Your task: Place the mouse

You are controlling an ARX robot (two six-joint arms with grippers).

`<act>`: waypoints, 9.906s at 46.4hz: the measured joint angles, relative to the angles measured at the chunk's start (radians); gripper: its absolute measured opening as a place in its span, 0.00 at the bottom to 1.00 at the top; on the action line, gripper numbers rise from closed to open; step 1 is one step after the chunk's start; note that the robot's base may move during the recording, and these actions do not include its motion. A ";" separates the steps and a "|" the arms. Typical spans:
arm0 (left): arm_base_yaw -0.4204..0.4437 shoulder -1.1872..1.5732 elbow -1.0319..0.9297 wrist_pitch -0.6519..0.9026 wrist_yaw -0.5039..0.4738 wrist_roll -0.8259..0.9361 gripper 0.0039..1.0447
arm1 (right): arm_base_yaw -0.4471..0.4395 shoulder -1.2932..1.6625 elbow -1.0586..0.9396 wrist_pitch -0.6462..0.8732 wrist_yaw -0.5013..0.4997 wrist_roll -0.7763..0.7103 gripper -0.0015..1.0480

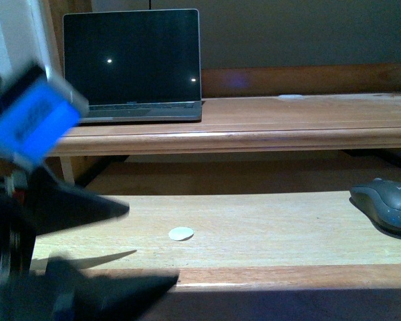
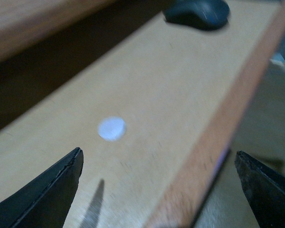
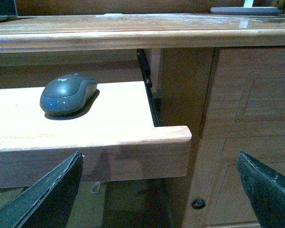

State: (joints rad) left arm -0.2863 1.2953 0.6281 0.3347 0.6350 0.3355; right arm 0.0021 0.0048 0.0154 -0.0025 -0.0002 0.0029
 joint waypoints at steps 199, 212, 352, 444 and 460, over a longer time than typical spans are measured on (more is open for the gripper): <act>0.281 -1.289 -0.620 -0.337 -0.636 -0.345 0.93 | 0.498 1.531 1.299 -0.069 0.428 0.185 0.53; 0.281 -1.289 -0.620 -0.337 -0.636 -0.345 0.93 | 0.526 1.860 1.650 -0.173 0.518 0.190 0.53; 0.281 -1.289 -0.620 -0.337 -0.635 -0.344 0.93 | 0.341 1.722 0.734 0.729 0.103 0.134 0.93; 0.281 -1.290 -0.620 -0.337 -0.635 -0.344 0.93 | -0.006 -0.002 0.000 0.001 -0.003 0.002 0.39; 0.281 -1.290 -0.620 -0.337 -0.635 -0.344 0.93 | -0.006 -0.002 0.000 0.001 -0.003 0.002 0.94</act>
State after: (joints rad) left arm -0.0051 0.0055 0.0086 -0.0021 0.0002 -0.0082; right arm -0.0040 0.0032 0.0154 -0.0017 -0.0036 0.0044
